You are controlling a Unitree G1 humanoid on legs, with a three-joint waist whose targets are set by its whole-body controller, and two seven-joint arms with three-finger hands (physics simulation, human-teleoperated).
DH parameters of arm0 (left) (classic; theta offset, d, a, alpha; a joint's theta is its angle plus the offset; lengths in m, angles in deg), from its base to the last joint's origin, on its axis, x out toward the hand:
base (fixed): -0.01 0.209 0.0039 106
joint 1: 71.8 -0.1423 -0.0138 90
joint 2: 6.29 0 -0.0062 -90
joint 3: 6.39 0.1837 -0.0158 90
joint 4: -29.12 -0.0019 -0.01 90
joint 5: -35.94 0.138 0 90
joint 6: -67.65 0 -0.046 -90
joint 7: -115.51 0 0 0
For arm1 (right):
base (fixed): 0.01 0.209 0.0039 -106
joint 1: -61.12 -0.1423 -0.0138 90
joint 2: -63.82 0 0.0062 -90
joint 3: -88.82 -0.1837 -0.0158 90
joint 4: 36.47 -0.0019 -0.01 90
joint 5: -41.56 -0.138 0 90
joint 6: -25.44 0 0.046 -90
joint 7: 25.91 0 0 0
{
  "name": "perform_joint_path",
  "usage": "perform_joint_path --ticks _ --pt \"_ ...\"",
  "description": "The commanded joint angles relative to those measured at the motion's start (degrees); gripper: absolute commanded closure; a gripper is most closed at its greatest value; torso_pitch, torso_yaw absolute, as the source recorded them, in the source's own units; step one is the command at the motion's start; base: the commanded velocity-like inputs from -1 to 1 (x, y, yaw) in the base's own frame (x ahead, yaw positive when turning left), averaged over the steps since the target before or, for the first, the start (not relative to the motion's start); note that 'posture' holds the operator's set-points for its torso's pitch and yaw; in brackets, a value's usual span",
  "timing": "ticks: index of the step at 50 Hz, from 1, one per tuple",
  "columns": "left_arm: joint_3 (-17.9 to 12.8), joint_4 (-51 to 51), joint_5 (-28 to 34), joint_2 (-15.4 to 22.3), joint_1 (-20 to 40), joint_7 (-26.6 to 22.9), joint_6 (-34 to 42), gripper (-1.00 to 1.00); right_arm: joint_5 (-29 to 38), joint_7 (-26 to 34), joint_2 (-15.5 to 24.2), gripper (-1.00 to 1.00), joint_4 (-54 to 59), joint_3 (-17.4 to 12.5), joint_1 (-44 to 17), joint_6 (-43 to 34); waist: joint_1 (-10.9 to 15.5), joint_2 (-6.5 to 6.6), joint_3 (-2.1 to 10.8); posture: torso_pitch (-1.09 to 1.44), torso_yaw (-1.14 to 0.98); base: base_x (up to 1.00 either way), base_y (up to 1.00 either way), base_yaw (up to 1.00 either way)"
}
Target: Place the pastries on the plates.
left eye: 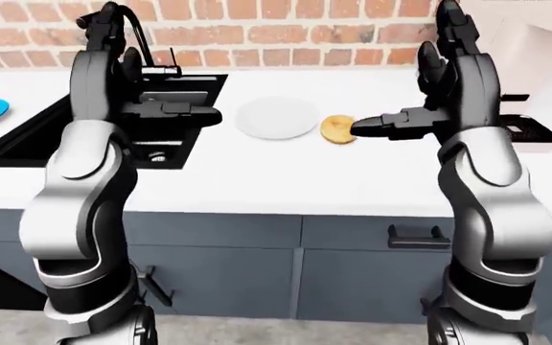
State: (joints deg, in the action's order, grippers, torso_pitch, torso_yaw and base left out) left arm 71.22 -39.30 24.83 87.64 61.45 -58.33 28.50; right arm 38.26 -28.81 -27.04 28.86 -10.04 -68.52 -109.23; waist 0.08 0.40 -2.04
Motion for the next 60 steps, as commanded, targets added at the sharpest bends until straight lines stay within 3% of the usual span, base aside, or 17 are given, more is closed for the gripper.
perform_joint_path --ticks 1,6,15,18,19,26,27,29,32,36,39,46,49,51,54,58,60 --pt "-0.43 0.28 0.3 0.64 1.25 -0.1 -0.78 -1.0 0.76 0.65 0.18 -1.0 -0.49 0.12 -1.42 1.09 0.09 -0.09 0.59 0.0 0.0 0.19 0.0 0.0" --pt "-0.27 -0.35 0.95 0.76 1.5 -0.61 -1.1 -1.0 1.68 1.5 -0.1 -1.0 0.01 0.11 -1.72 1.27 -0.94 4.07 1.82 0.0 0.0 0.2 0.0 0.0" --pt "-0.03 -1.11 1.49 0.45 1.91 -0.88 -1.63 -1.0 1.02 0.49 -0.6 -1.0 -0.51 -0.74 -1.71 0.79 0.34 0.88 0.0 0.0 0.0 0.14 0.0 0.0" --pt "0.03 -1.17 1.74 0.29 1.86 -0.94 -1.83 -1.0 1.15 0.12 -0.32 -1.0 -0.43 -0.65 -1.25 0.51 1.23 -2.91 0.97 0.0 0.0 0.0 0.0 0.0" --pt "0.11 -1.07 1.86 0.35 1.8 -1.02 -1.77 -1.0 0.86 0.06 -0.42 -1.0 -0.69 -0.82 -1.29 0.47 1.1 -1.17 0.01 0.0 0.0 0.0 0.0 0.0" --pt "0.24 -1.54 2.31 0.32 1.97 -1.41 -2.11 -1.0 0.77 -0.44 -0.09 -1.0 -1.87 -1.21 -0.43 -0.4 0.44 -0.59 0.89 0.0 0.0 0.0 0.0 0.0" --pt "0.2 -1.7 2.36 0.27 2.04 -1.47 -2.19 -1.0 0.27 -0.58 -0.34 -1.0 -2.13 -1.49 -0.38 -0.59 0.42 -0.27 2.3 0.0 0.0 0.09 0.0 0.0" --pt "0.19 -1.64 2.39 0.18 2.09 -1.48 -2.07 -1.0 0.18 -0.68 -0.03 -1.0 -2.17 -1.42 -0.15 -0.34 -0.06 0.19 0.3 0.0 0.0 0.26 0.0 0.0" --pt "0.17 -1.29 2.54 0.24 1.95 -1.56 -1.89 -1.0 -0.14 -0.65 0.14 -1.0 -2.72 -1.35 0.13 -0.5 -0.23 0.57 -0.07 0.0 0.0 0.27 0.0 0.0" --pt "0.01 -0.6 2.52 0.22 1.6 -1.73 -1.36 -1.0 -0.41 -0.74 0.1 -1.0 -2.93 -1.58 0.73 -0.14 -0.05 -0.21 0.16 0.0 0.0 0.27 0.0 0.0" --pt "0.03 -0.51 2.57 0.21 1.68 -1.72 -1.29 -1.0 -0.56 -0.73 0.06 -1.0 -2.61 -1.52 0.75 0.2 0.39 -2.47 0.45 0.0 0.0 0.27 0.0 0.0" --pt "0.3 -0.24 3.25 -0.12 1.16 -1.9 -1.57 -1.0 -0.06 -0.75 0.36 -1.0 -2.68 -1.53 1.23 0.42 0.2 -2.85 -0.28 0.0 0.0 0.17 0.0 0.0" --pt "0.25 -0.28 3.31 -0.07 1.12 -2.17 -1.66 -1.0 -0.26 -0.96 0.11 -1.0 -2.59 -1.71 1.24 0.2 -0.27 -0.94 -0.86 0.0 0.0 0.02 0.0 0.0" --pt "0.22 -0.47 3.43 -0.14 0.93 -2.22 -1.94 -1.0 -0.48 -1.2 0.28 -1.0 -2.65 -1.66 1.34 0.22 -0.45 2.84 0.23 0.0 0.0 0.06 0.0 0.0" --pt "0.17 -0.68 3.51 -0.12 1.02 -2.28 -2.06 -1.0 -0.72 -1.81 0.23 -1.0 -2.5 -1.76 0.77 -0.01 -0.15 1.76 0.11 0.0 0.0 0.02 0.0 0.0" --pt "0.08 -0.7 3.38 -0.14 0.95 -2.37 -2.01 -1.0 1.03 -1.58 0.68 -1.0 -1.86 -0.78 0.26 -1.54 -0.26 -1.53 -0.13 0.0 0.0 0.0 0.0 0.0" --pt "0.18 -1.64 3.45 -0.3 1.23 -2.24 -2.65 -1.0 1.81 -1.48 0.71 -1.0 -1.11 -0.7 -0.43 -2.39 0.13 -1.03 0.56 0.0 0.0 0.0 0.0 0.0"
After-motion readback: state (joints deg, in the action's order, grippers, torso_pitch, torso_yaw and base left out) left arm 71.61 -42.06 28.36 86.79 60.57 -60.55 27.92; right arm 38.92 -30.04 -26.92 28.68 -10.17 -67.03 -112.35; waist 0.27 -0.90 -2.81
